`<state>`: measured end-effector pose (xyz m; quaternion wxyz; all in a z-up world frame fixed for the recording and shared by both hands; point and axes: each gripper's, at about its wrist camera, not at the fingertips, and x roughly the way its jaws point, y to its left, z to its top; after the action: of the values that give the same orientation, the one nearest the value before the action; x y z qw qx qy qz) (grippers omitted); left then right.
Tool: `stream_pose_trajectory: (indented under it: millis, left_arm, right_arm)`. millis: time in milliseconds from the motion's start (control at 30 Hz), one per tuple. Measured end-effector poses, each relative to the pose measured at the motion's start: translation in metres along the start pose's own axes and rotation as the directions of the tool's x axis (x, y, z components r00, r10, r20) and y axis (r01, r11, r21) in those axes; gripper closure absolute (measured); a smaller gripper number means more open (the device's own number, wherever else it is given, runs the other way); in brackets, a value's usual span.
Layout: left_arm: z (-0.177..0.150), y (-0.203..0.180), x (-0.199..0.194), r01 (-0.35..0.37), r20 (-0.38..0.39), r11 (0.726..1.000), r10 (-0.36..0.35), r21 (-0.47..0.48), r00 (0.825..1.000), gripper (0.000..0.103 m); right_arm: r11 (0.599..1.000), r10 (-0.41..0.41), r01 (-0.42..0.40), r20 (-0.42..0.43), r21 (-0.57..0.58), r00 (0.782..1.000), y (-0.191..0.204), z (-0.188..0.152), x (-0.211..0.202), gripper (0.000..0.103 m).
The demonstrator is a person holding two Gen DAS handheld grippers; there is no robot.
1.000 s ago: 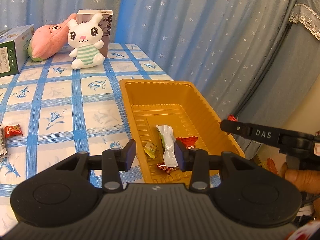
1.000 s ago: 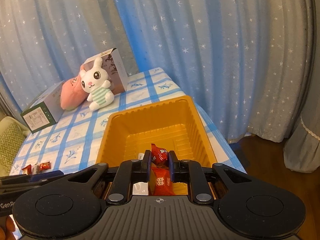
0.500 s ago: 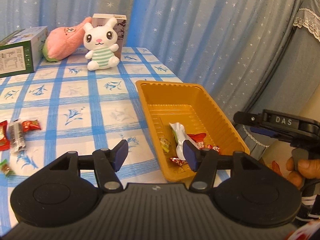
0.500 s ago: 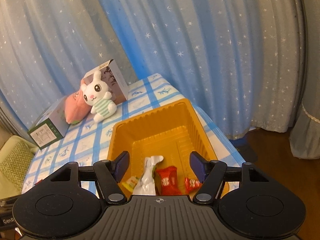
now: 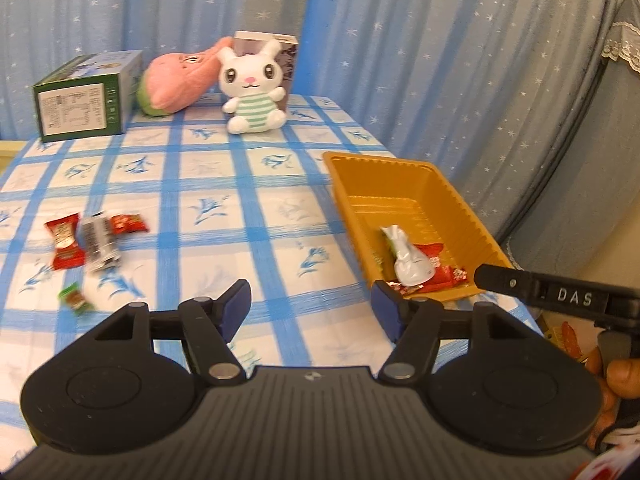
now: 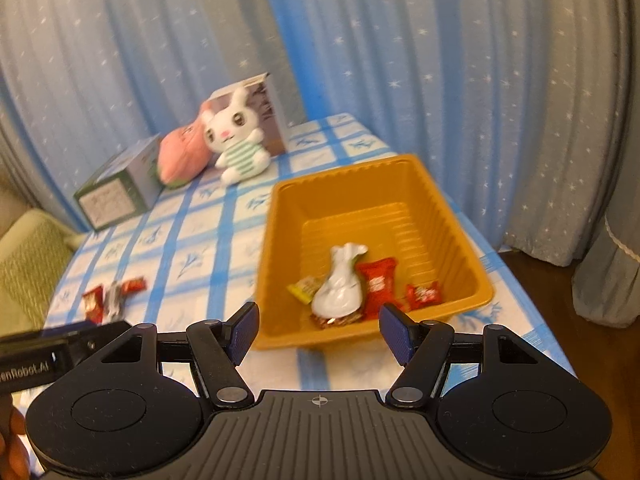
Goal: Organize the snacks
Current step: 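Move both open tools back toward the snack pile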
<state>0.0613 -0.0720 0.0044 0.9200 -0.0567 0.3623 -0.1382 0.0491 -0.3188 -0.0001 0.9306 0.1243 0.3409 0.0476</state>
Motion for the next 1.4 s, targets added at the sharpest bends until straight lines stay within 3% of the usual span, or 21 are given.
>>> stream_pose_trajectory:
  millis: [533,900,1400]
  left_arm:
    - [-0.021,0.055,-0.032,-0.094,0.007,0.993,0.095,-0.068,0.995,0.035]
    - [-0.030,0.083,-0.045,-0.155,0.010,0.983,0.156,-0.098,0.988,0.033]
    - [-0.037,0.139,-0.043,-0.266,-0.002,0.945,0.270,-0.192,0.963,0.033]
  right_arm:
    - [0.988,0.057,-0.067,-0.067,-0.141,0.996,0.076,-0.029,0.015,0.036]
    - [0.979,0.090,-0.104,-0.084,-0.174,0.992,0.100,-0.036,0.022,0.036]
    - [0.968,0.133,-0.151,-0.103,-0.203,0.986,0.122,-0.044,0.048,0.036]
